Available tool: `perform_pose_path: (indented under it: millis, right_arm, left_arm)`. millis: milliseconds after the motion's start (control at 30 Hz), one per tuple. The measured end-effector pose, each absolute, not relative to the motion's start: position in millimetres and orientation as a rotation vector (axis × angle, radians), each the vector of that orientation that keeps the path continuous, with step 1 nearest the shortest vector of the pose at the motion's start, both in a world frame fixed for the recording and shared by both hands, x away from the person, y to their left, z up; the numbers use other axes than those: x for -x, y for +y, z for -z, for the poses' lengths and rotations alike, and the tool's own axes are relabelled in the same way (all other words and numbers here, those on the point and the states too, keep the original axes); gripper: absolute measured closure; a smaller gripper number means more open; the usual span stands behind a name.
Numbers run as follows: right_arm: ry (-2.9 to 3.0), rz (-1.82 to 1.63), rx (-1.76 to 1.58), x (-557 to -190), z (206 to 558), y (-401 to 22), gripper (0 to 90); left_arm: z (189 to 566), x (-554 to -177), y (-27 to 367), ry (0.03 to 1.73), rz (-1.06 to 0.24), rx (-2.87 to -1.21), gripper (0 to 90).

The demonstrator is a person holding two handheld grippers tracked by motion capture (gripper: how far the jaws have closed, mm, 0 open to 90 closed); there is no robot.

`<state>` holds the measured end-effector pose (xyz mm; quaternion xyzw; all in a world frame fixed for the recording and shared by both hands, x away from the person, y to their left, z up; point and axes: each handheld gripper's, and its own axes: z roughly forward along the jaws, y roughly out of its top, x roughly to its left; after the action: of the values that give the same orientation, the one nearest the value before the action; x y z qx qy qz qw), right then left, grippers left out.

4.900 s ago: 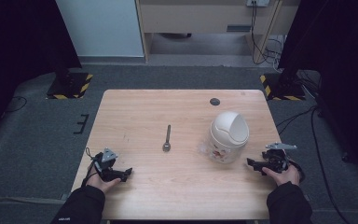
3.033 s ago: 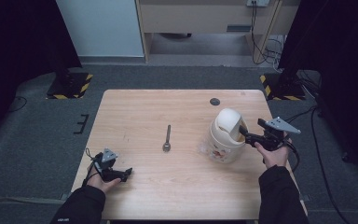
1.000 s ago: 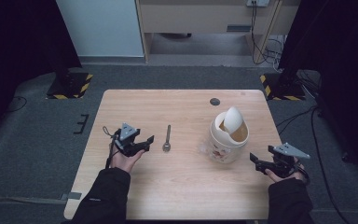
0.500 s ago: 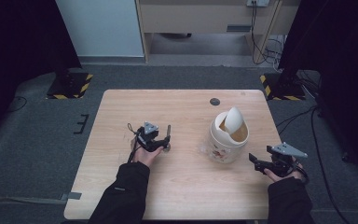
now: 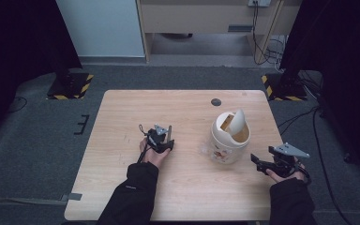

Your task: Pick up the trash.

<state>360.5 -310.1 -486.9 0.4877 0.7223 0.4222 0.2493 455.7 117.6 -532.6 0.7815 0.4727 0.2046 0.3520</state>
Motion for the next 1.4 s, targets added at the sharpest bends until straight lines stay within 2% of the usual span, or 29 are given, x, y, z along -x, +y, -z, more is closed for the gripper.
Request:
perform_pose_path:
  millis: [233, 400, 667, 833, 1133, 1400]
  right_arm:
    - [1.968, -1.151, -1.333, -360.3, 486.2, -310.3, 15.6]
    - [1.963, -1.153, -1.331, -360.4, 485.9, -311.1, 15.5]
    - [1.957, -1.156, -1.336, -360.3, 485.3, -312.2, 15.5]
    - [1.951, -1.163, -1.331, -359.8, 483.4, -312.0, 15.5]
    - [1.894, -1.229, -1.297, -356.0, 467.7, -311.5, 16.5]
    - [1.785, -1.369, -1.256, -350.8, 440.0, -310.5, 18.1]
  left_arm:
    - [531.9, -453.6, 117.4, 1.208, -0.547, -2.044, 66.2]
    - [531.4, -451.7, 118.1, 1.19, -0.547, -2.057, 79.2]
    - [525.7, -446.2, 125.9, 1.166, -0.499, -2.047, 79.6]
    - [503.3, -436.0, 136.1, 1.101, -0.511, -2.022, 79.6]
    - [455.4, -398.7, 160.2, 0.954, -0.541, -1.931, 79.6]
    - [435.0, -367.0, 173.1, 0.882, -0.557, -1.843, 79.6]
